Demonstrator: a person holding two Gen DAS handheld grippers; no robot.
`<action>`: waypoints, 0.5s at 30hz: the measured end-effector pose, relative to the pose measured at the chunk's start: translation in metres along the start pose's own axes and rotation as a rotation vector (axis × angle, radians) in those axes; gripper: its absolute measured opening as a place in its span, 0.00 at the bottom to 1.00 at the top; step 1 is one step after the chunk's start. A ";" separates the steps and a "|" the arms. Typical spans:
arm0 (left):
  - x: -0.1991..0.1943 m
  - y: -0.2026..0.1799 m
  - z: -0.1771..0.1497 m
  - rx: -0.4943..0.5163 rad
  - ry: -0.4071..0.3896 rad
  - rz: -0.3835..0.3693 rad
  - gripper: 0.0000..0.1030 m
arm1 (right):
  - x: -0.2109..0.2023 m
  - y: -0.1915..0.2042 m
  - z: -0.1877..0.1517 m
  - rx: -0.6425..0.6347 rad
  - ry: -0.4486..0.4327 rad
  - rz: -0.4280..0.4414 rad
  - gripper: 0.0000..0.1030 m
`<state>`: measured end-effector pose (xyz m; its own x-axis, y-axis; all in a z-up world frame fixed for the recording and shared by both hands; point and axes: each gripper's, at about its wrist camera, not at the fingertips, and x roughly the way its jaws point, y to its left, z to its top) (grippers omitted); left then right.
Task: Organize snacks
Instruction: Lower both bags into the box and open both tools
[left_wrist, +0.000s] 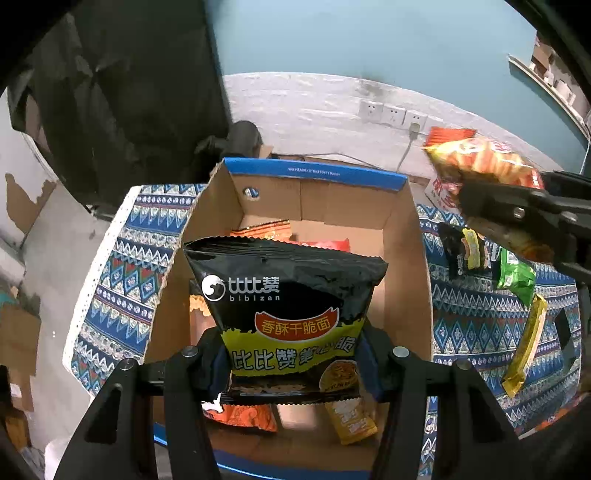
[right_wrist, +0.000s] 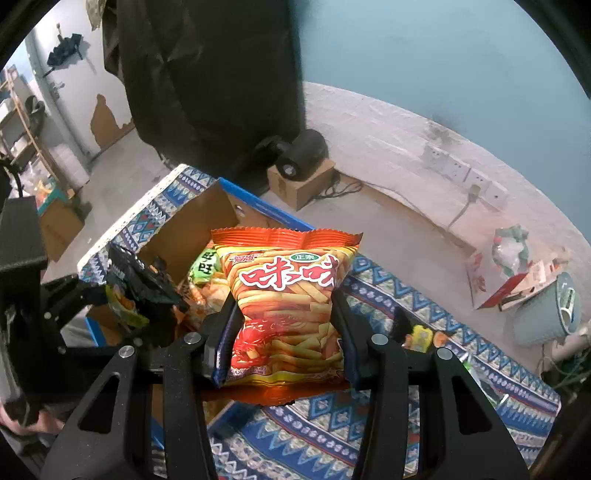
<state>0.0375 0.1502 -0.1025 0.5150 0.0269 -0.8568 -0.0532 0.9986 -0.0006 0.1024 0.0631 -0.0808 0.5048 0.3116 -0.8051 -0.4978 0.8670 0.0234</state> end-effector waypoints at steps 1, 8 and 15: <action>0.001 0.001 0.000 -0.001 0.005 -0.001 0.56 | 0.004 0.002 0.002 0.000 0.005 0.004 0.45; 0.002 0.009 -0.001 -0.014 0.014 0.038 0.69 | 0.029 0.011 0.006 0.004 0.045 0.027 0.45; -0.005 0.018 0.001 -0.030 0.008 0.068 0.78 | 0.050 0.017 0.007 0.001 0.081 0.044 0.45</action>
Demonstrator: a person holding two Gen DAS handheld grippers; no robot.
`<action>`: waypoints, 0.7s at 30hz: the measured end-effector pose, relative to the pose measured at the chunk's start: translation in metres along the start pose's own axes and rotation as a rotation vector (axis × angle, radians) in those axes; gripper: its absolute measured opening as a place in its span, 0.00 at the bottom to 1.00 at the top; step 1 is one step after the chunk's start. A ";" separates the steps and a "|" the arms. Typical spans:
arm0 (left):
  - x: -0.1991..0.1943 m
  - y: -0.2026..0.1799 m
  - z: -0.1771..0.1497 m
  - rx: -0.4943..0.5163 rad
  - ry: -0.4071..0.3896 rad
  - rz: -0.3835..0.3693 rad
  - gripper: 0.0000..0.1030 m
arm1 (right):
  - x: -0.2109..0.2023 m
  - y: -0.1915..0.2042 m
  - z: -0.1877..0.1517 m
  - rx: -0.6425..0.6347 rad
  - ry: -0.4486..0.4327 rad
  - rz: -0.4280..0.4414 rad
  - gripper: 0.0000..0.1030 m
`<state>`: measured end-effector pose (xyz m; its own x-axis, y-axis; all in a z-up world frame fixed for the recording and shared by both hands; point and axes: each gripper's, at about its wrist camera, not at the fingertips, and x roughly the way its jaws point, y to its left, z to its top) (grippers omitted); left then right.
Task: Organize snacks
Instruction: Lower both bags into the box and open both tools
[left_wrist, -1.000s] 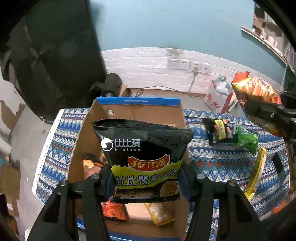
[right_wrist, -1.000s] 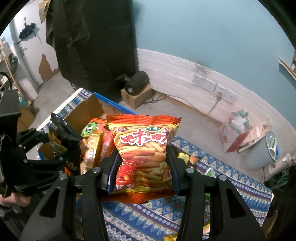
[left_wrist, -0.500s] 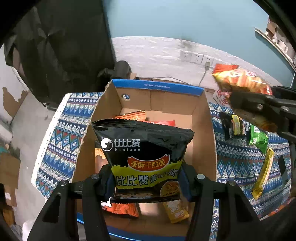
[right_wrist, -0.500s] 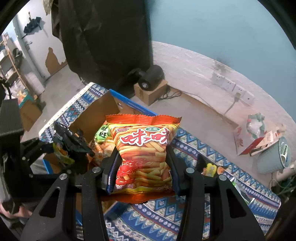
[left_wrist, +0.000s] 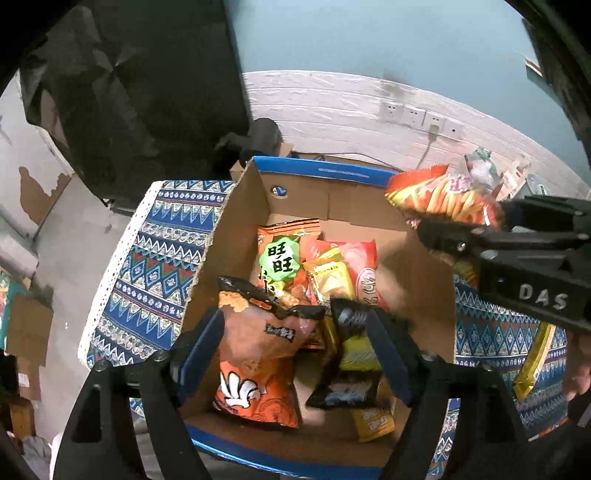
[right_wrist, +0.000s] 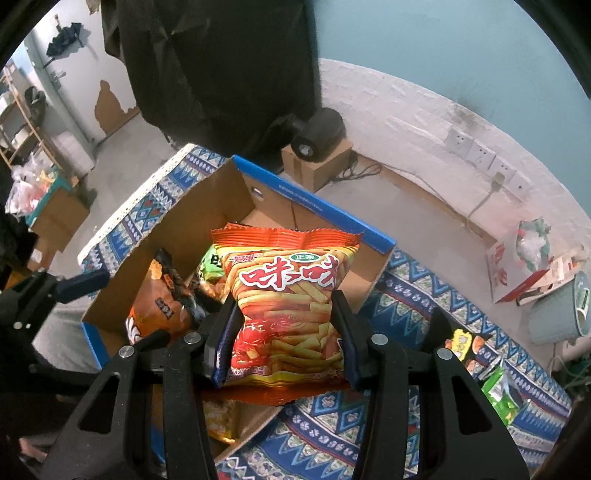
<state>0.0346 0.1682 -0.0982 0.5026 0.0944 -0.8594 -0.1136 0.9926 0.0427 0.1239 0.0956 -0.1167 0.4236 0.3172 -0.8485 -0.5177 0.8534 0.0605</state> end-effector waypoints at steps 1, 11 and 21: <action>0.000 0.001 0.000 -0.004 0.002 0.001 0.78 | 0.002 0.001 0.000 0.000 0.004 0.001 0.45; -0.003 0.009 0.002 -0.024 -0.002 0.009 0.78 | 0.020 0.010 -0.001 -0.016 0.036 0.031 0.46; -0.003 -0.001 0.002 -0.002 0.001 0.027 0.78 | 0.013 -0.001 -0.004 0.025 0.037 0.022 0.63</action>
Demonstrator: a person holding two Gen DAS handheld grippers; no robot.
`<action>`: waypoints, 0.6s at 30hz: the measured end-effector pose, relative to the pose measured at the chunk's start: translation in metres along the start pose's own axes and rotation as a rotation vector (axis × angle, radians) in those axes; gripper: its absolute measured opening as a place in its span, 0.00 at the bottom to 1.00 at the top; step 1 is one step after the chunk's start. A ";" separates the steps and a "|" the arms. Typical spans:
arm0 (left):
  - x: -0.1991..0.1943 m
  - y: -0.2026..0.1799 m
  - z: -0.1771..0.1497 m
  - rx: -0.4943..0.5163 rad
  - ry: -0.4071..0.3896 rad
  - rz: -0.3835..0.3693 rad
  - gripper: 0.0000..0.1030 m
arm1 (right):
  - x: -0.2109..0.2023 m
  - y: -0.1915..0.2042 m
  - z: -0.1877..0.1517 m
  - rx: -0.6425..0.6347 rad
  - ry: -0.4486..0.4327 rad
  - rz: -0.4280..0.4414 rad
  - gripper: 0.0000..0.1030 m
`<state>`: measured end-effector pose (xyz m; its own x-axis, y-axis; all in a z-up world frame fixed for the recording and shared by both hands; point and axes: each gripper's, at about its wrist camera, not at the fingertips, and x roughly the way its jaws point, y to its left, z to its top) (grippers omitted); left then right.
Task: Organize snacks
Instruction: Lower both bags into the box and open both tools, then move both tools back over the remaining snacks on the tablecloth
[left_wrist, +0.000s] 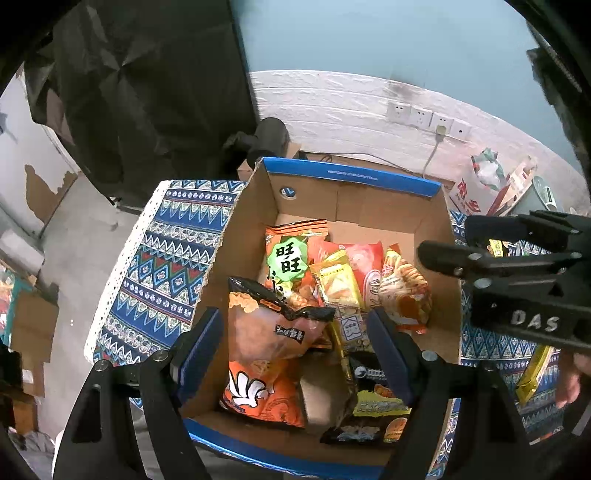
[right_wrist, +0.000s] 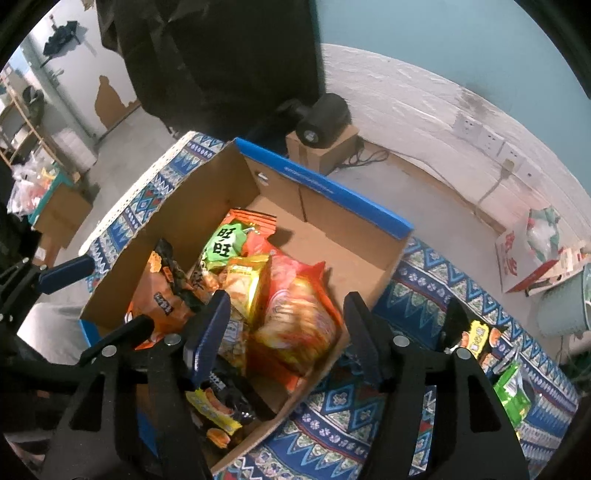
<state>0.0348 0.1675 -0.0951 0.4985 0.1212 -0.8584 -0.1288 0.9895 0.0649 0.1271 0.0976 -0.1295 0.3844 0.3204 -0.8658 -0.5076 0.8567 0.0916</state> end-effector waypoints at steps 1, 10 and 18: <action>0.000 -0.001 0.000 0.002 0.000 -0.001 0.78 | -0.004 -0.003 -0.001 0.007 -0.004 -0.004 0.64; -0.005 -0.022 -0.001 0.048 -0.003 -0.014 0.78 | -0.027 -0.027 -0.018 0.056 -0.009 -0.073 0.67; -0.010 -0.049 -0.003 0.104 -0.013 -0.021 0.78 | -0.038 -0.050 -0.040 0.100 0.009 -0.124 0.67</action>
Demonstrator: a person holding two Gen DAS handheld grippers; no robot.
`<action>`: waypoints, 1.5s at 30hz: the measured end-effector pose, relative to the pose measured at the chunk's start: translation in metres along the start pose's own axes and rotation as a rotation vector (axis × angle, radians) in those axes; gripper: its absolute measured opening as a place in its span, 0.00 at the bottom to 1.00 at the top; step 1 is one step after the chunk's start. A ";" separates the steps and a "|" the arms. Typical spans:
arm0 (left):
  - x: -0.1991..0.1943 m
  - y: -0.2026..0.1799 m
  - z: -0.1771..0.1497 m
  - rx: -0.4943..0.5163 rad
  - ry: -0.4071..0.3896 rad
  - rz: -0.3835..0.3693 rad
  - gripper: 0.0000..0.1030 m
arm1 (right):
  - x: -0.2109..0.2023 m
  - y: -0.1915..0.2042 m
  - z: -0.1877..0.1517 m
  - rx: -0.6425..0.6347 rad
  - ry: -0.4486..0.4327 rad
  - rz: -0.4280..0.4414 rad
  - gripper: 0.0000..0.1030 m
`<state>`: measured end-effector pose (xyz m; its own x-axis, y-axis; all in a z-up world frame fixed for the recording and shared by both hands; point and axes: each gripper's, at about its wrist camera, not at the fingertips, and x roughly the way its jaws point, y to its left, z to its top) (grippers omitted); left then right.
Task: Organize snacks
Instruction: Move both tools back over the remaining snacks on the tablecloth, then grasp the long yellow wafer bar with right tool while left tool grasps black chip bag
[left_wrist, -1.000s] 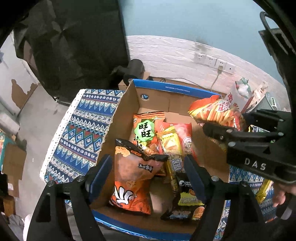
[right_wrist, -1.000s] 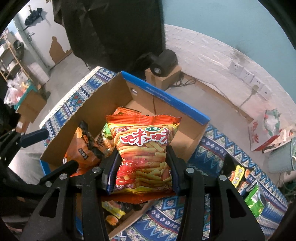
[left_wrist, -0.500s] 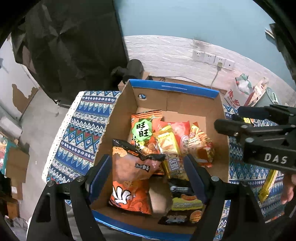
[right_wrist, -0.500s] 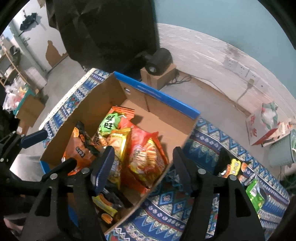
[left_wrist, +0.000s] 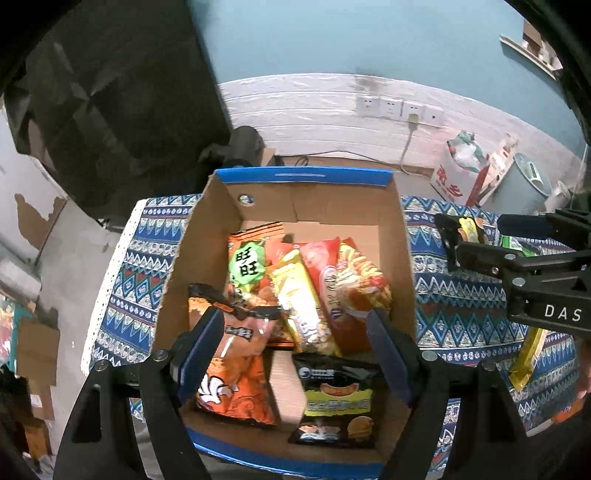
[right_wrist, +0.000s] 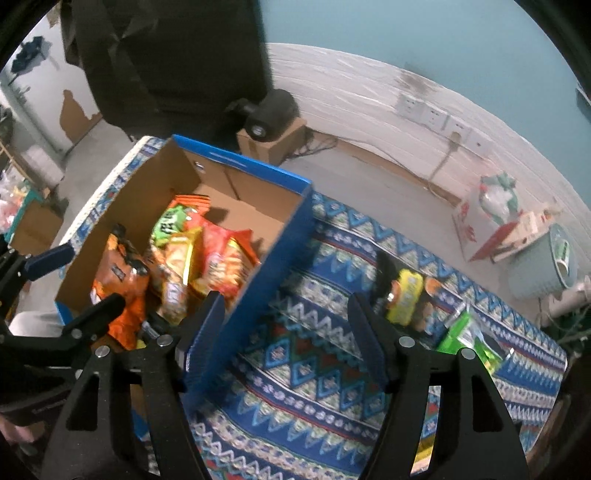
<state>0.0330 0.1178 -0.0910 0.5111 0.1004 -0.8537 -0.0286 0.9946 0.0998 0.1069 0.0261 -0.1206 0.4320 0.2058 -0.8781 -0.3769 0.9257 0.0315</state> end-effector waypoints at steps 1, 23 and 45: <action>0.000 -0.004 0.000 0.007 0.002 -0.003 0.78 | -0.001 -0.005 -0.003 0.009 0.002 -0.003 0.67; 0.010 -0.104 -0.012 0.156 0.053 -0.075 0.78 | -0.015 -0.103 -0.084 0.176 0.074 -0.133 0.68; 0.049 -0.187 -0.037 0.265 0.148 -0.099 0.78 | 0.034 -0.204 -0.201 0.514 0.289 -0.244 0.68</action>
<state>0.0315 -0.0621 -0.1710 0.3690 0.0256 -0.9291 0.2497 0.9601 0.1257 0.0336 -0.2195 -0.2530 0.1900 -0.0582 -0.9801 0.1766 0.9840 -0.0242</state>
